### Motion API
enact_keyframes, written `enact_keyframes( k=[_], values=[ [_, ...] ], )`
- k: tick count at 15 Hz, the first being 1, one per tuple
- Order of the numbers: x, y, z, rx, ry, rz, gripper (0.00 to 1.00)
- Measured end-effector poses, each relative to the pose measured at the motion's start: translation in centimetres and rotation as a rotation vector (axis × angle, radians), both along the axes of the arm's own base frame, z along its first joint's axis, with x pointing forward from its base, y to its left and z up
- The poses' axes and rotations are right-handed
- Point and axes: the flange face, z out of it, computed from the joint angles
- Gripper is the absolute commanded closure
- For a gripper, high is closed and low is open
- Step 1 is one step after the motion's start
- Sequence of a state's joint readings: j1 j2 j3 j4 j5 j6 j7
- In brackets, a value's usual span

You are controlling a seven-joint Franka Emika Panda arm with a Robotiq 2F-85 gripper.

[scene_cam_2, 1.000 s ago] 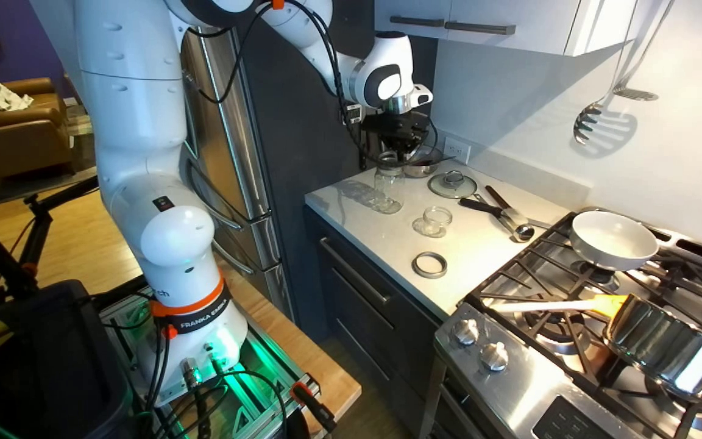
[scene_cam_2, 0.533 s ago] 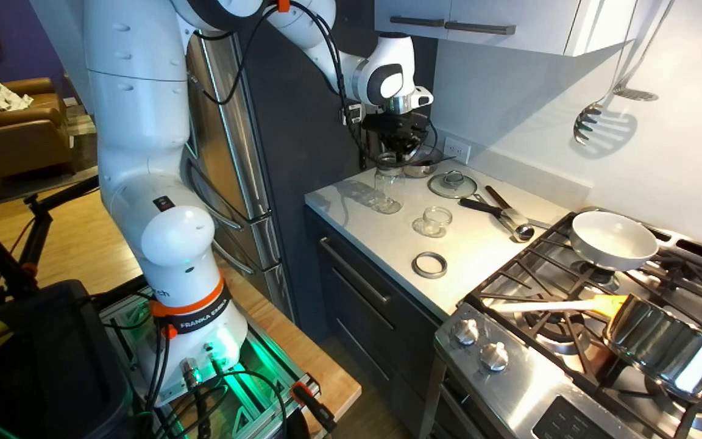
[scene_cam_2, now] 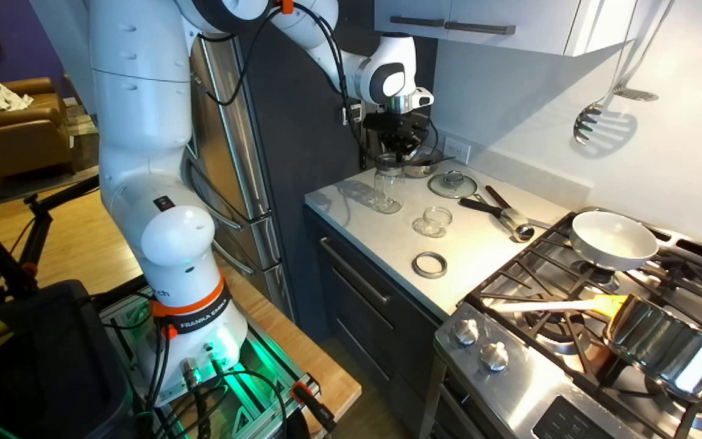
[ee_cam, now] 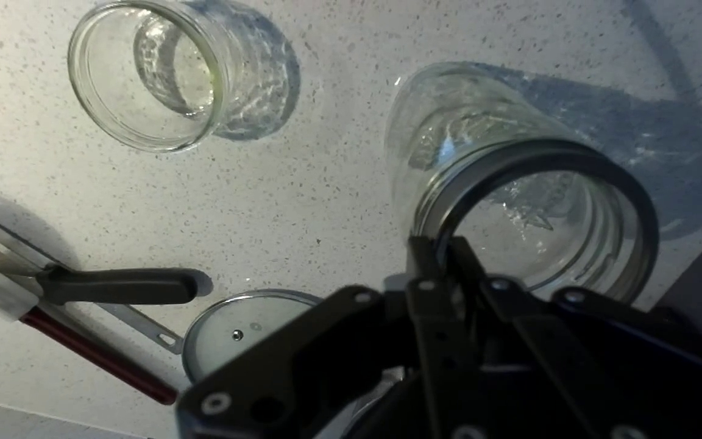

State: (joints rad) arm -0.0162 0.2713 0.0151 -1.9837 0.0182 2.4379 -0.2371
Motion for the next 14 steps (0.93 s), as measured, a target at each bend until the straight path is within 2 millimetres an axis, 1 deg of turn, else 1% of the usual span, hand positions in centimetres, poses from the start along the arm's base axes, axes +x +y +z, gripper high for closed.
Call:
enact_keyframes(
  k=[14],
  values=[
    [1.01, -0.11, -0.60, -0.004, 0.041, -0.037, 0.98]
  ],
)
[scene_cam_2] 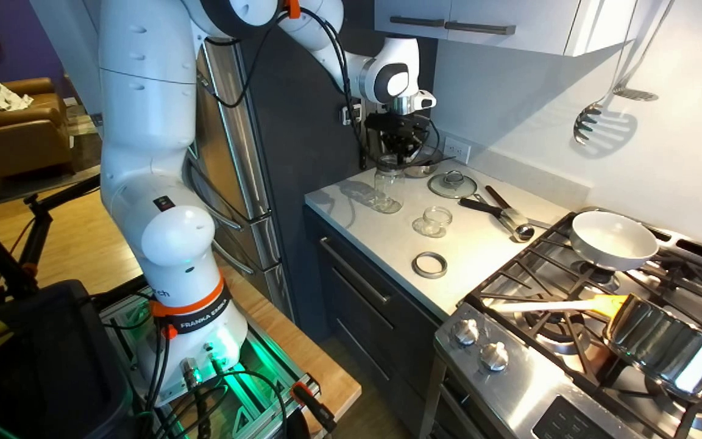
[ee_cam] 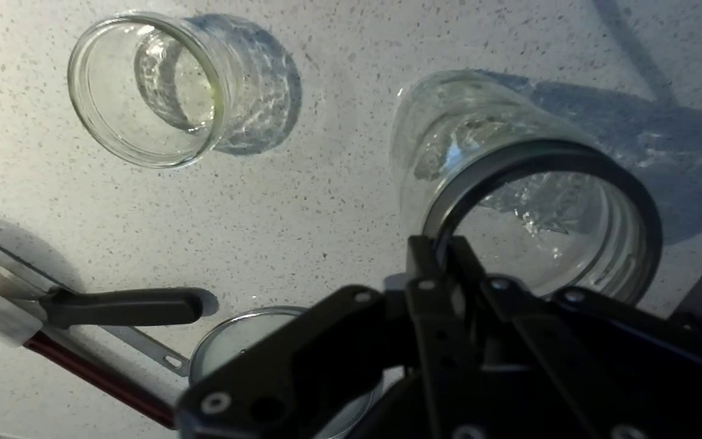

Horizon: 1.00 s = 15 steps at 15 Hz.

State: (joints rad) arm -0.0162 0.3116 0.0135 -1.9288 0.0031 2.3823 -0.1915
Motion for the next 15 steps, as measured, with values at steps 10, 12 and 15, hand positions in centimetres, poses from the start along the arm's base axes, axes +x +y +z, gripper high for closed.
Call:
enact_keyframes(
  k=[10, 12, 15],
  values=[
    [0.31, 0.03, -0.07, -0.004, 0.019, -0.010, 0.98],
    [0.32, 0.11, -0.06, -0.012, 0.019, -0.003, 0.98],
    [0.33, 0.21, -0.04, -0.022, 0.018, 0.005, 0.59]
  ],
)
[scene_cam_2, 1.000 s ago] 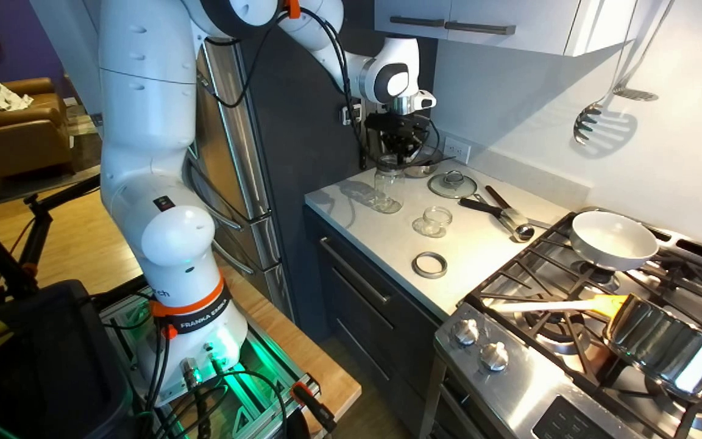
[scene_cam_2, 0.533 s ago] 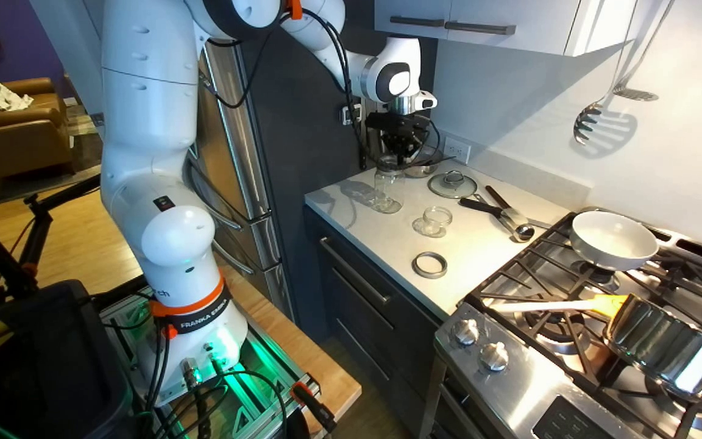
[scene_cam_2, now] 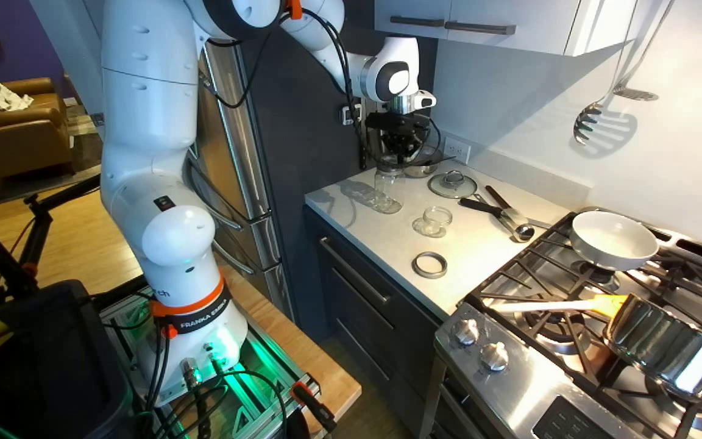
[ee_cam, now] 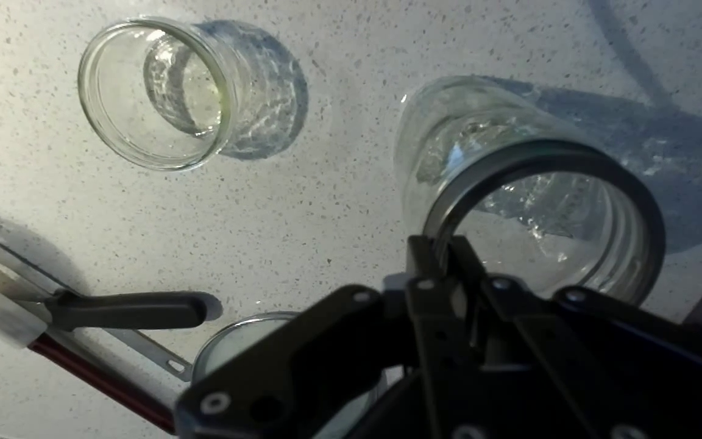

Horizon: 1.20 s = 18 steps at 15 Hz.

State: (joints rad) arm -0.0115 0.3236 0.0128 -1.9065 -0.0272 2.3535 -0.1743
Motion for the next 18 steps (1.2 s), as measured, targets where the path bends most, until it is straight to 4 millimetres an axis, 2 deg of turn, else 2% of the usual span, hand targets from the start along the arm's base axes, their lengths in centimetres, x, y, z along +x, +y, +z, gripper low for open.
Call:
enact_keyframes(
  k=[7, 8, 11, 14, 16, 18],
  values=[
    [0.1, 0.0, 0.3, -0.004, -0.006, 0.000, 0.06],
    [0.2, 0.0, 0.4, -0.004, -0.008, 0.000, 0.01],
    [0.2, 0.0, 1.1, -0.003, -0.020, -0.002, 0.00],
    [-0.1, -0.6, 2.7, 0.003, -0.044, -0.008, 0.00],
    [-0.8, -2.0, 4.0, 0.010, -0.058, -0.018, 0.00],
    [-1.9, -4.2, 5.2, 0.018, -0.080, -0.021, 0.00]
  ],
)
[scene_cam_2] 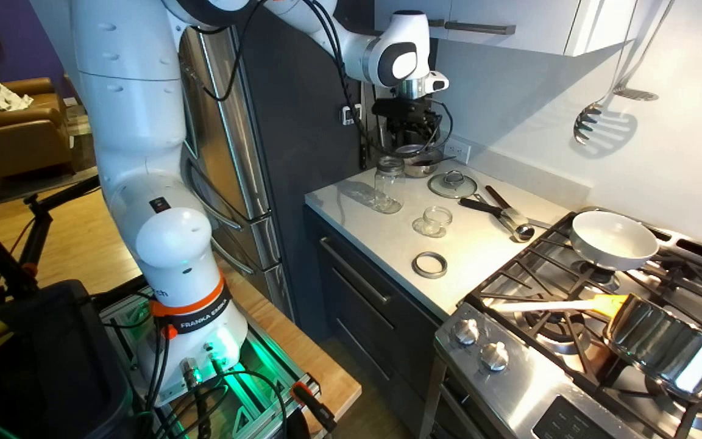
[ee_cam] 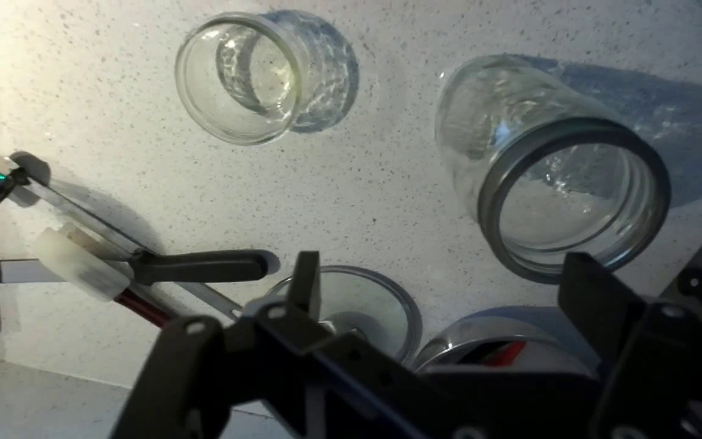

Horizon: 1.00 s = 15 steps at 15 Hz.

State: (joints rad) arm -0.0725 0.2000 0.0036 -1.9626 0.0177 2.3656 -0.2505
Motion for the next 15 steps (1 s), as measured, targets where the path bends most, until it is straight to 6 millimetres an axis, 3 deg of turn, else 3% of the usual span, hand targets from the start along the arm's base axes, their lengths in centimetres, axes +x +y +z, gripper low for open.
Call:
enact_keyframes(
  k=[4, 12, 15],
  values=[
    [-2.8, -5.5, 0.7, 0.026, -0.025, 0.066, 0.00],
    [-9.4, -14.5, -4.8, 0.048, 0.059, 0.232, 0.00],
    [-10.9, -16.5, -5.8, 0.057, 0.077, 0.203, 0.00]
  ],
)
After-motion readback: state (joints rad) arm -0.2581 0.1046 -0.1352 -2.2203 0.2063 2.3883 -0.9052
